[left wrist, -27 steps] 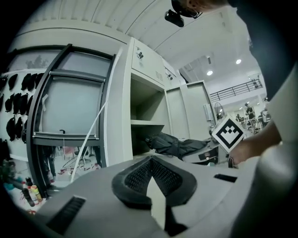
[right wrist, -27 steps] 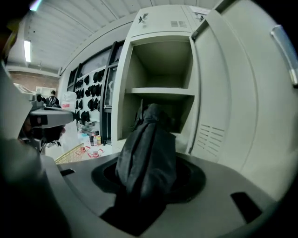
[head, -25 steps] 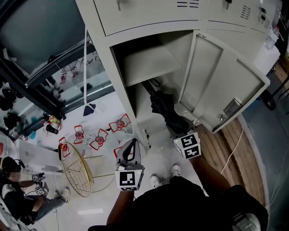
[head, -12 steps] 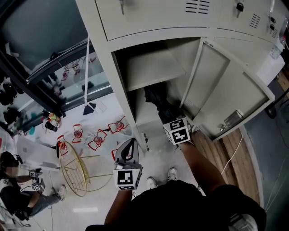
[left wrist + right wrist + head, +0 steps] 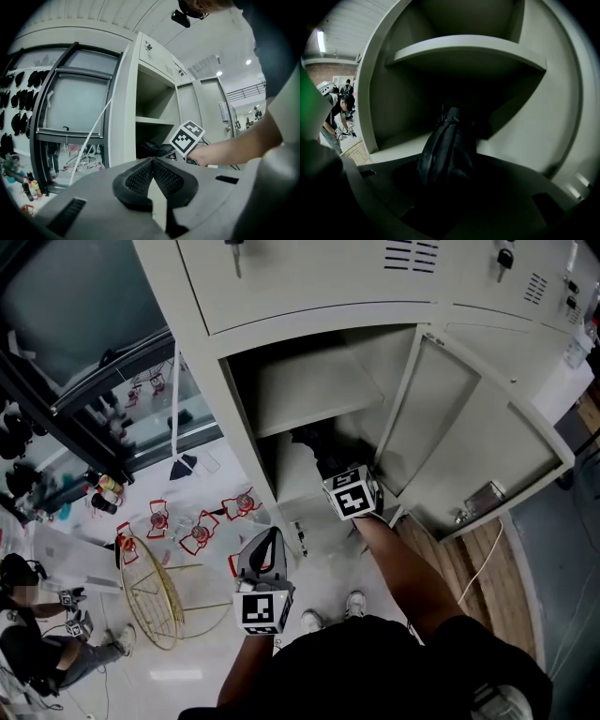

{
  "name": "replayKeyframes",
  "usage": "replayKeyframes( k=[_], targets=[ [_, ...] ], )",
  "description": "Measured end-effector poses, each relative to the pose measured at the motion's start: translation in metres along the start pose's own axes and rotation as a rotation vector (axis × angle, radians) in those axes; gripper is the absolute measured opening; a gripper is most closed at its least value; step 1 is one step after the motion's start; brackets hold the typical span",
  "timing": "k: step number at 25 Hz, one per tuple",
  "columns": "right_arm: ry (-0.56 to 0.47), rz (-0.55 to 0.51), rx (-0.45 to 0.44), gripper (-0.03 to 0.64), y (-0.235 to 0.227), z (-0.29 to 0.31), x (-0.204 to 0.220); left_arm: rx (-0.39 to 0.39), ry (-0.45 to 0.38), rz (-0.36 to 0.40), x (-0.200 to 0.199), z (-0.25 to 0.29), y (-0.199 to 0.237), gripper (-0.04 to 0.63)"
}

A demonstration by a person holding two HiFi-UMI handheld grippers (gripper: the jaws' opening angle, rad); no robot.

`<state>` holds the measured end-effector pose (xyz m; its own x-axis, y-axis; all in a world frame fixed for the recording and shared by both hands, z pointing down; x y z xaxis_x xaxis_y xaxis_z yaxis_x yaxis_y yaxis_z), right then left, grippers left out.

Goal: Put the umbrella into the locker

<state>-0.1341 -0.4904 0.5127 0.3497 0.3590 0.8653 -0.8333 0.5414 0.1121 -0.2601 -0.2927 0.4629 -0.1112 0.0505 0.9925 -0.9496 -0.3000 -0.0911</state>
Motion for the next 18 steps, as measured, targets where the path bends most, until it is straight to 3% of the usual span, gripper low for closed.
replayKeyframes(
  k=[18],
  targets=[
    [0.114, -0.053, -0.019, 0.227, 0.000, 0.047, -0.001, -0.038, 0.015, -0.008, 0.003, -0.001, 0.007, -0.003]
  ],
)
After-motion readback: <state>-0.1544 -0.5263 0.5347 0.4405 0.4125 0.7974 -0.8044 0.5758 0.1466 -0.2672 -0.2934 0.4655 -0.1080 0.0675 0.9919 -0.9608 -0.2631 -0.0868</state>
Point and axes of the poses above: the fingertips, and each gripper's own axes: z forward along the fingers, y to its left, x out of its underside, the point moved 3 cm from there along -z, backward along the fingers, and after that the axes turned 4 degrees about z, right-handed, at the moved point
